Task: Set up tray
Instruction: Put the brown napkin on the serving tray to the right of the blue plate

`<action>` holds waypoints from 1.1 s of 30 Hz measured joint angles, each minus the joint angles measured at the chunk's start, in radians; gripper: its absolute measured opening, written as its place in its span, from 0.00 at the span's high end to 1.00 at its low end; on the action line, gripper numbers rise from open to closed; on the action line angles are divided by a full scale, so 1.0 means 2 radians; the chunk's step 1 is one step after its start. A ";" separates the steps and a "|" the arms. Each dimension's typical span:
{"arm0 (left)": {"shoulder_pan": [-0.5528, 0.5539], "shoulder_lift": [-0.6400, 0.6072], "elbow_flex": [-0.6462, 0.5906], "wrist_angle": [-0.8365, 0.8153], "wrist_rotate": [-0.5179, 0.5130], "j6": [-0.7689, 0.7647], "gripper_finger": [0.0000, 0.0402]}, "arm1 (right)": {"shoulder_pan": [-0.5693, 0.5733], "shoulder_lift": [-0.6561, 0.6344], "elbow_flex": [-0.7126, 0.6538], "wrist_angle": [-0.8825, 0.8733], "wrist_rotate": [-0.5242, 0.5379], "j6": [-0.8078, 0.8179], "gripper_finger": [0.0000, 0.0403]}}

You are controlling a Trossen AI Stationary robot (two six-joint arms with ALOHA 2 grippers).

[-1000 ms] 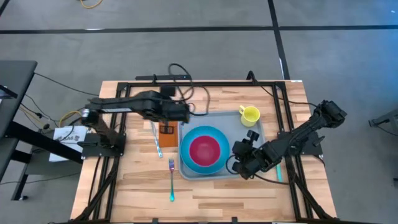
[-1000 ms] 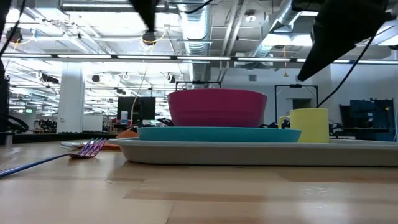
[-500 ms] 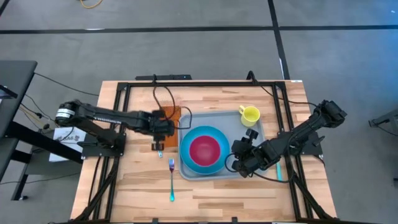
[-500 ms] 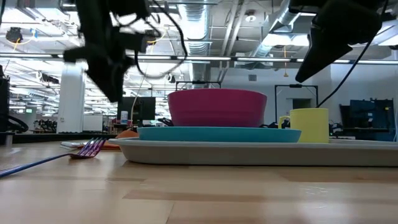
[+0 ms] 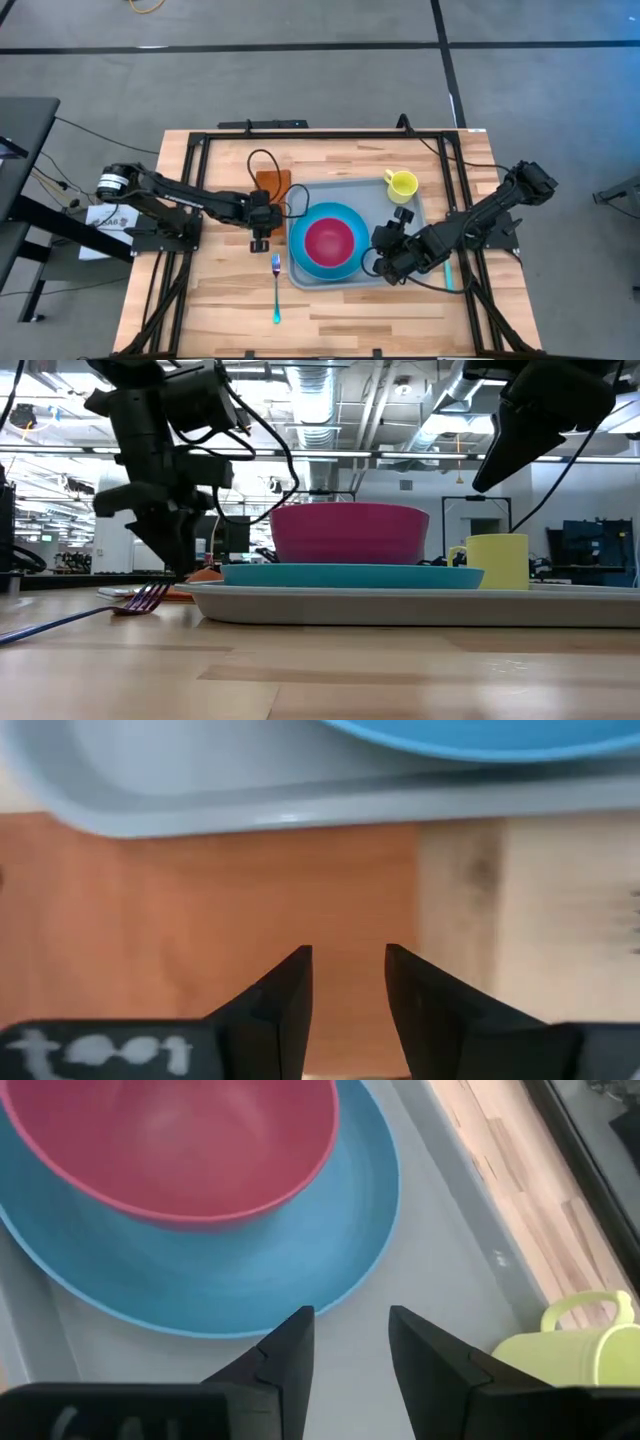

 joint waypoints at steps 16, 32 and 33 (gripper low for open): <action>0.000 -0.002 0.000 -0.002 -0.009 -0.063 0.71 | -0.029 0.000 0.000 0.019 0.000 -0.009 0.70; 0.001 0.011 -0.001 0.009 0.026 -0.046 0.71 | -0.041 0.000 0.000 0.021 0.000 -0.013 0.70; 0.002 0.011 -0.001 0.010 0.021 -0.045 0.71 | -0.041 0.000 0.000 0.021 0.000 -0.013 0.70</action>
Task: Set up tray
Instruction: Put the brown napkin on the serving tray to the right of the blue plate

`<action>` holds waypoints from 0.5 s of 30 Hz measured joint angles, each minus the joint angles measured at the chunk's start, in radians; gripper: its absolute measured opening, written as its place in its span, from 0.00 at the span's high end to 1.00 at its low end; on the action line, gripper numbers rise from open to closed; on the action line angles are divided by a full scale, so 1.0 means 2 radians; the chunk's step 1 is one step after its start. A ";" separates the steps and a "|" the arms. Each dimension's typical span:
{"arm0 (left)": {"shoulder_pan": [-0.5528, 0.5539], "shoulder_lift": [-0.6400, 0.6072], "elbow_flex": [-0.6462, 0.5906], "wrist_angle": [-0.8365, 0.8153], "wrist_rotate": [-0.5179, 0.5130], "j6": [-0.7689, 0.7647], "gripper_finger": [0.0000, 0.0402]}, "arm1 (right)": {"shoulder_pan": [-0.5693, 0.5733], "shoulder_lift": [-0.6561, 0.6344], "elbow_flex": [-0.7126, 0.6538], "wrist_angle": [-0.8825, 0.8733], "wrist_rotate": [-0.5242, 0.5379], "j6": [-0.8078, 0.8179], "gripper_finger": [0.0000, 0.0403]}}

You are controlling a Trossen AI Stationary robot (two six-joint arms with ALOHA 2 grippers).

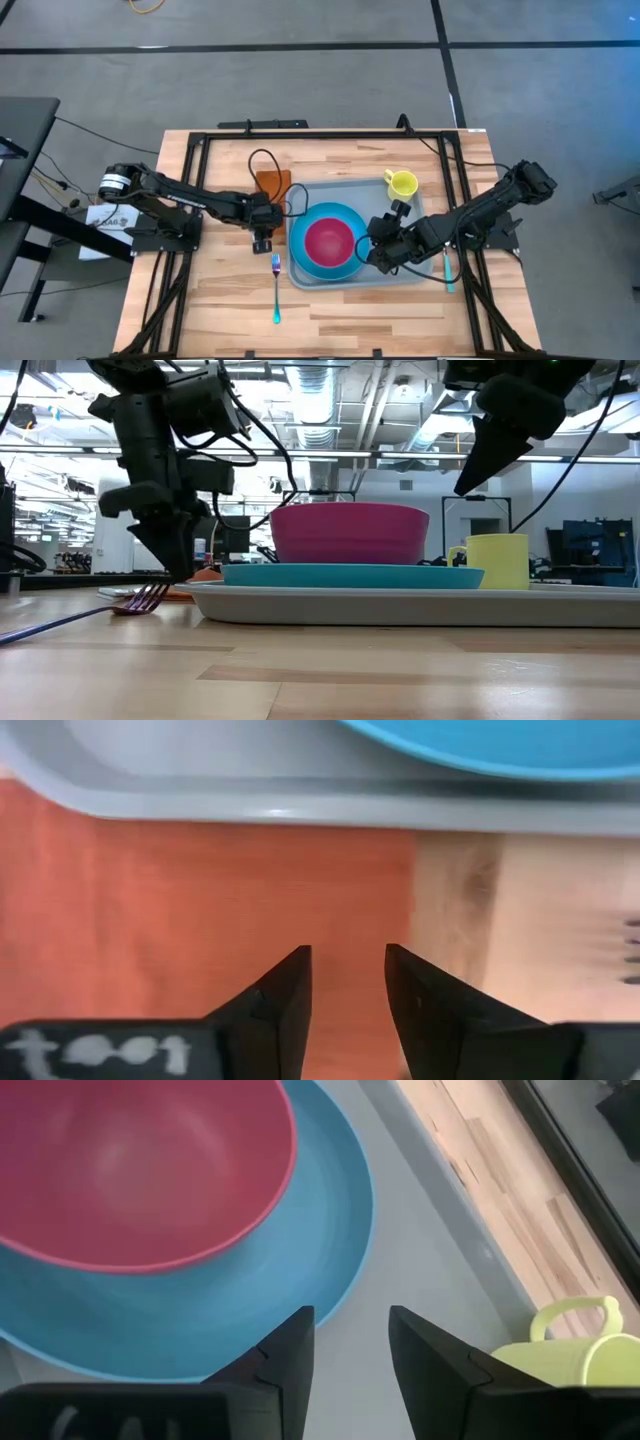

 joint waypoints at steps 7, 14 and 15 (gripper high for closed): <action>-0.002 0.028 0.000 0.013 0.008 0.018 0.71 | 0.000 0.000 0.000 0.000 0.000 0.000 0.70; -0.002 0.072 0.005 0.023 0.030 0.045 0.71 | 0.000 0.000 0.000 0.001 0.001 -0.001 0.70; -0.002 0.073 0.005 0.025 0.031 0.044 0.71 | 0.000 0.000 0.000 0.001 0.001 -0.001 0.70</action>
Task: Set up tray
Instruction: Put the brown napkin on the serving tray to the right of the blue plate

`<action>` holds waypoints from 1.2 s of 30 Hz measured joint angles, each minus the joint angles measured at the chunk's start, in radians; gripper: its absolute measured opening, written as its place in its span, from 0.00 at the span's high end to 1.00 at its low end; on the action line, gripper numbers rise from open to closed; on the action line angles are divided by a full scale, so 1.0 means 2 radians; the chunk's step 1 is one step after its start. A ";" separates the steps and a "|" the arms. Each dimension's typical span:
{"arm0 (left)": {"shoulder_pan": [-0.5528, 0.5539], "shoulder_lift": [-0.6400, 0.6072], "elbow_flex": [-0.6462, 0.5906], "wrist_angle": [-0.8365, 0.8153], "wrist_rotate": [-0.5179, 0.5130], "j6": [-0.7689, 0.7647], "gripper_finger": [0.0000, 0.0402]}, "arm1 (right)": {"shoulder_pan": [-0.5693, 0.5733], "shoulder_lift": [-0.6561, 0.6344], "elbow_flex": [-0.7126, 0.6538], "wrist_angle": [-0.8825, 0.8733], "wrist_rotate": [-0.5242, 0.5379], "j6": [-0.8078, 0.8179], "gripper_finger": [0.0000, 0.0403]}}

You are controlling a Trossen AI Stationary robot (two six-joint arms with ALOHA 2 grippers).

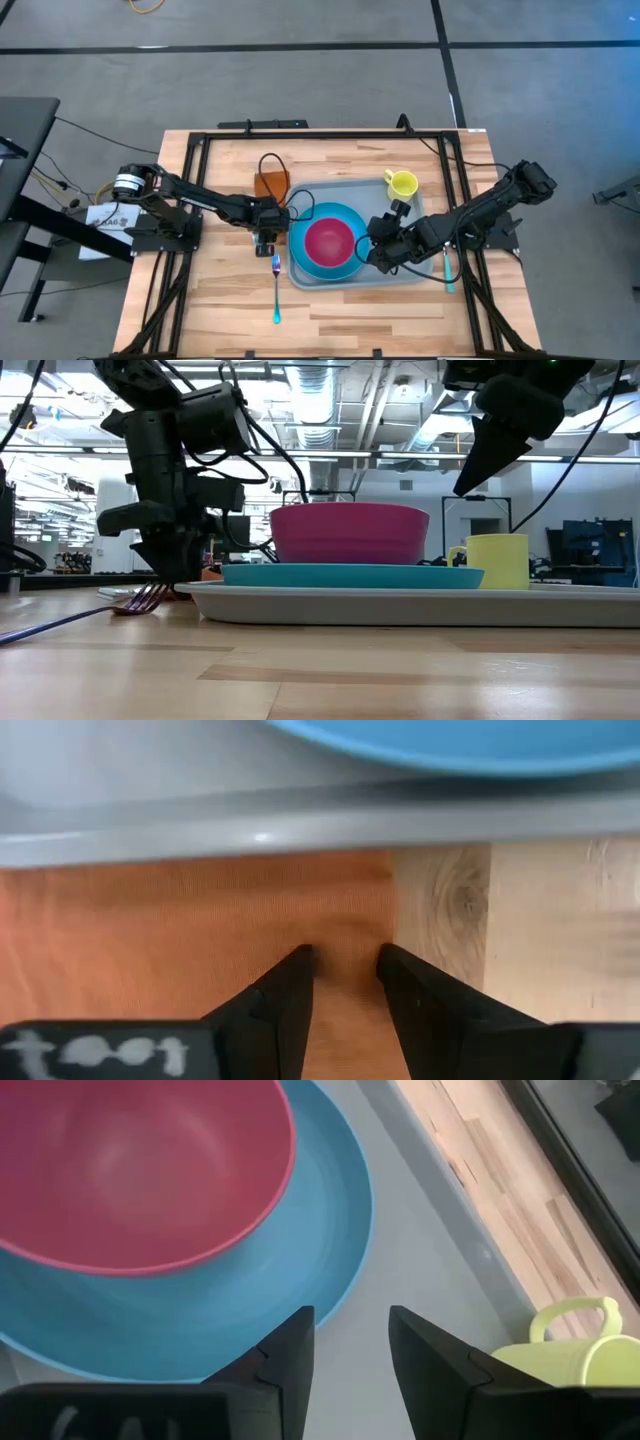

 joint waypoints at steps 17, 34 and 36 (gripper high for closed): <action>0.002 -0.004 0.003 -0.017 0.020 -0.031 0.71 | 0.000 0.000 0.000 0.002 0.000 -0.012 0.70; -0.002 -0.010 0.025 -0.035 -0.027 -0.054 0.99 | -0.006 0.000 0.000 0.041 -0.003 -0.012 0.70; -0.004 -0.020 0.042 -0.067 -0.056 -0.055 0.99 | -0.008 0.000 0.000 0.058 0.002 -0.012 0.70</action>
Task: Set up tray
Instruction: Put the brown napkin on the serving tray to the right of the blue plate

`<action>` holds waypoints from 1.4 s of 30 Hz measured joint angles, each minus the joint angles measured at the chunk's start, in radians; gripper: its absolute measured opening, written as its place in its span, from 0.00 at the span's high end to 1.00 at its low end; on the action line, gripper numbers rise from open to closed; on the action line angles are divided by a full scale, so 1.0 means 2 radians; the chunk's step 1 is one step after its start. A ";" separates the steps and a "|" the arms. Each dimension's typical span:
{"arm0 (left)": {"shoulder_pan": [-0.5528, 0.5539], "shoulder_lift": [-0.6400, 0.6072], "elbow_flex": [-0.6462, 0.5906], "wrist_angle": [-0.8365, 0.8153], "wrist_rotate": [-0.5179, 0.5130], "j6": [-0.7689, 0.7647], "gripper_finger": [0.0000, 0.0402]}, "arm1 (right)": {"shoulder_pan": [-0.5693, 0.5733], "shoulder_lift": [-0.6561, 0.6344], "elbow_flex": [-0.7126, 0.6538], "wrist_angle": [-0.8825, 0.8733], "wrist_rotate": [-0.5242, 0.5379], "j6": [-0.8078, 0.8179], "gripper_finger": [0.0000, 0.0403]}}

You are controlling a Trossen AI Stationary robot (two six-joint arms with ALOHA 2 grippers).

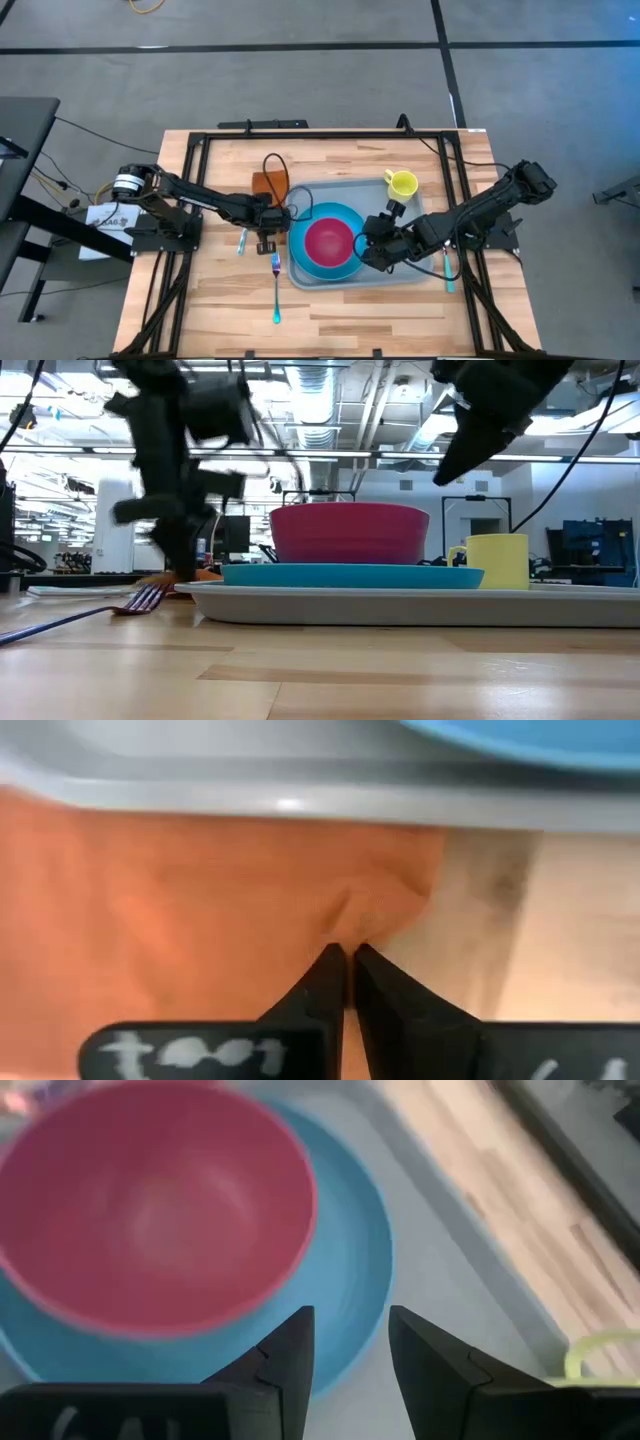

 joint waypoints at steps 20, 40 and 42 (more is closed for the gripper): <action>-0.011 -0.062 0.372 -0.209 -0.191 0.064 1.00 | 0.028 0.000 0.135 -0.168 -0.020 0.075 0.70; 0.028 0.142 0.582 -0.049 -0.145 0.165 1.00 | 0.177 0.000 0.349 -0.391 0.067 0.158 0.70; 0.037 0.175 0.614 -0.058 -0.142 0.166 1.00 | 0.187 0.000 0.349 -0.401 0.066 0.162 0.70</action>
